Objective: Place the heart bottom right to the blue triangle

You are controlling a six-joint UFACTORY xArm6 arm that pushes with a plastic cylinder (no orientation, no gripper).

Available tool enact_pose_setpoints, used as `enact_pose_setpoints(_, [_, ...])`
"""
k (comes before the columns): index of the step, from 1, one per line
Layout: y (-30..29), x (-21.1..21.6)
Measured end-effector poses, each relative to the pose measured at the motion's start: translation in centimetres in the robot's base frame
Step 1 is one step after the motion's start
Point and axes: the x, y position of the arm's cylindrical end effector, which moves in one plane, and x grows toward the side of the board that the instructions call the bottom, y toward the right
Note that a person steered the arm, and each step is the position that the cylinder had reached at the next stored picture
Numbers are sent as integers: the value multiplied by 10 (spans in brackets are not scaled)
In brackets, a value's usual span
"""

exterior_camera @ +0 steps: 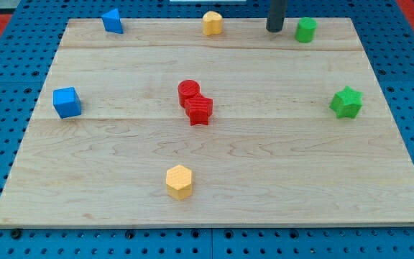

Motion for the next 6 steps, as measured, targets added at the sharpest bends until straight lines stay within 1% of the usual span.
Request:
enact_pose_setpoints(1, [-28,-10])
enact_pose_setpoints(3, [-104,-9])
enact_pose_setpoints(4, [-112,-7])
enact_pose_setpoints(5, [-156,11])
enact_pose_setpoints(6, [-170,19])
